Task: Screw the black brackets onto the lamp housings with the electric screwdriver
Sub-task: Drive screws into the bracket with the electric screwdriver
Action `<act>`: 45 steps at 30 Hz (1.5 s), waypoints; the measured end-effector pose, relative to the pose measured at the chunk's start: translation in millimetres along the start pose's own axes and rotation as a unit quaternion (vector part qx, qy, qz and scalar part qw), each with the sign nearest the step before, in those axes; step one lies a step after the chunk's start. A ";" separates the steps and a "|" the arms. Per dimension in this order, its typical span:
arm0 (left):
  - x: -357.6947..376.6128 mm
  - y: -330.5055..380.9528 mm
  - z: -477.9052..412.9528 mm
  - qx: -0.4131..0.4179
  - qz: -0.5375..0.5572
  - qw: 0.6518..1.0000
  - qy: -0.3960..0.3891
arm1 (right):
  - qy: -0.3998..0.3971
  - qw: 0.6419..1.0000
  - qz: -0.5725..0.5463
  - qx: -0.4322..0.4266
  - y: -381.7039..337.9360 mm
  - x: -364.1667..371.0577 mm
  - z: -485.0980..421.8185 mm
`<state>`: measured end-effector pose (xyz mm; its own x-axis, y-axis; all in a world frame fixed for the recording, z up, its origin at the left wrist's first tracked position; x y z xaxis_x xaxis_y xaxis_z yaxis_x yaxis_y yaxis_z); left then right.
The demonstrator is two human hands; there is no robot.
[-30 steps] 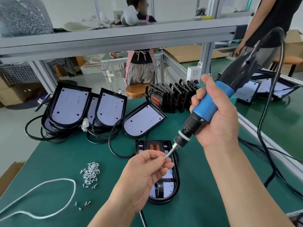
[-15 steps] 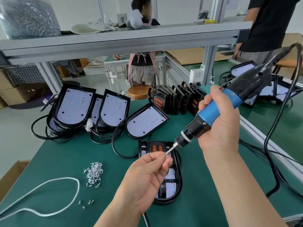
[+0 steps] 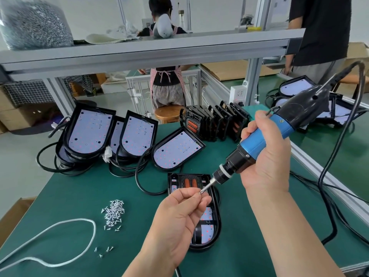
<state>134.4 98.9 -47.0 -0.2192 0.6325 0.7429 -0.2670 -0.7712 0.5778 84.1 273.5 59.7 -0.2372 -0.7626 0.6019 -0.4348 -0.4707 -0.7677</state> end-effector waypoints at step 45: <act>-47.6 26.9 -57.2 0.029 -0.517 0.851 0.086 | 0.045 0.976 0.198 -0.083 48.8 2.4 -51.6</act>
<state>84.0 52.2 -86.2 -0.0305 0.9728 -0.2295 -0.3547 0.2041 0.9124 17.5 271.6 35.0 -0.4867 -0.8248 0.2880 -0.4262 -0.0637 -0.9024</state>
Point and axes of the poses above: each hand's wrist, its own z-axis away from the middle knuckle, its own x-axis out of the palm, y = z × x, the point moved 7 cm from there along -z, towards the middle knuckle, and after that the axes turned 10 degrees about z, right-handed, at the moved point
